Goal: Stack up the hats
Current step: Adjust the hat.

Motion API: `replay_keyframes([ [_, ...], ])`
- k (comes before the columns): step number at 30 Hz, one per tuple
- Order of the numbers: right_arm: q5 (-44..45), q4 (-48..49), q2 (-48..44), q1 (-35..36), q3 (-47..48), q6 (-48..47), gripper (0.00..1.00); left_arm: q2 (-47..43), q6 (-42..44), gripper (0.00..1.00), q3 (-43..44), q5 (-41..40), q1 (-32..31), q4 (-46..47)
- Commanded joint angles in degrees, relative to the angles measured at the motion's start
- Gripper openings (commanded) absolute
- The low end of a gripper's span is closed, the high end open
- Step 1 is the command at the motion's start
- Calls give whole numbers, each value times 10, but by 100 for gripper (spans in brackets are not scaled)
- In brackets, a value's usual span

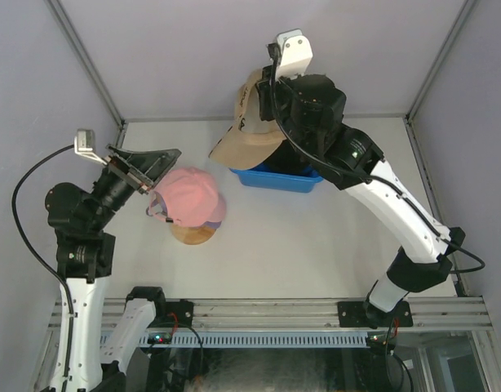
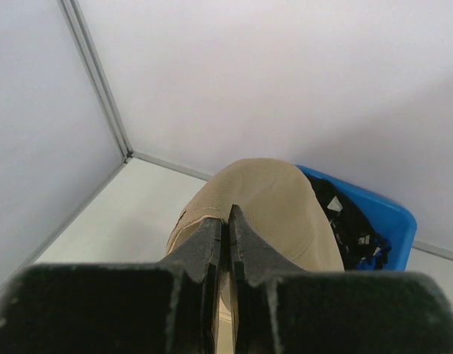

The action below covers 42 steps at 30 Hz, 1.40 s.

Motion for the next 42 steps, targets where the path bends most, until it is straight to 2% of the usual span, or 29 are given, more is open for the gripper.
replay_keyframes([
  [1,18,43,-24,21,41,-18,0,2,-15,98,-12,49,-13,44],
  [9,17,56,-30,38,61,-15,0,9,-15,99,-34,51,-57,50],
  [15,29,96,-35,57,55,-44,0,-3,-155,100,-96,47,-75,167],
  [21,29,142,-43,78,32,-70,0,-9,-251,100,-122,33,-92,196],
  [27,24,210,-64,104,-32,-104,0,-13,-388,100,-183,2,-97,314],
  [32,13,274,-83,134,-92,-128,0,-4,-435,100,-191,-13,-103,338],
  [36,11,325,-97,164,-134,-157,0,19,-484,100,-201,-11,-119,412],
  [42,8,378,-118,200,-181,-183,0,29,-534,99,-228,-12,-125,458],
])
